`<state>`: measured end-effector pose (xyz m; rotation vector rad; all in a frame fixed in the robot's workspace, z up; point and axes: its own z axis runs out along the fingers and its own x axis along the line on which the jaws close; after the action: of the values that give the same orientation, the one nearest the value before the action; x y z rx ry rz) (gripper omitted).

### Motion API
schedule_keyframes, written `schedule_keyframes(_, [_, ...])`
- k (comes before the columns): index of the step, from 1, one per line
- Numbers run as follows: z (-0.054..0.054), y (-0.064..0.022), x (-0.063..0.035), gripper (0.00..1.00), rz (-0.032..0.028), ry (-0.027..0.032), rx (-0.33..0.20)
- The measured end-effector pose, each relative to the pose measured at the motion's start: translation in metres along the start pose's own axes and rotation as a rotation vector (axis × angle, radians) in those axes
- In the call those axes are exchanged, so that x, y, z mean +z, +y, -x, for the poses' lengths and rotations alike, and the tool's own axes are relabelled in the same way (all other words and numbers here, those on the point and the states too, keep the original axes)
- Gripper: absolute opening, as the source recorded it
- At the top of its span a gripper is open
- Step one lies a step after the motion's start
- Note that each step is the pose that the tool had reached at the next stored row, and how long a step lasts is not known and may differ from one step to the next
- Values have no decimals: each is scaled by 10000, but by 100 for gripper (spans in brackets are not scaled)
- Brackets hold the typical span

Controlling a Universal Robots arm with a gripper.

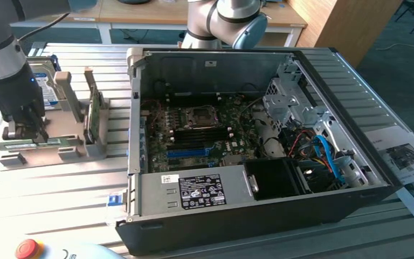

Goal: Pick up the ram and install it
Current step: 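Pick up the ram and move it above insertion slot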

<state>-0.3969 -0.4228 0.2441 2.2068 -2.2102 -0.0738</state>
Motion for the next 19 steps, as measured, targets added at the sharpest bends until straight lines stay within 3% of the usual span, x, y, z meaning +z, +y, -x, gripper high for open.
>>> schedule_keyframes(9, [5, 10, -223, 12, -1, 17, 2])
schedule_keyframes(19, [12, 25, -540, 12, 0, 75, 4])
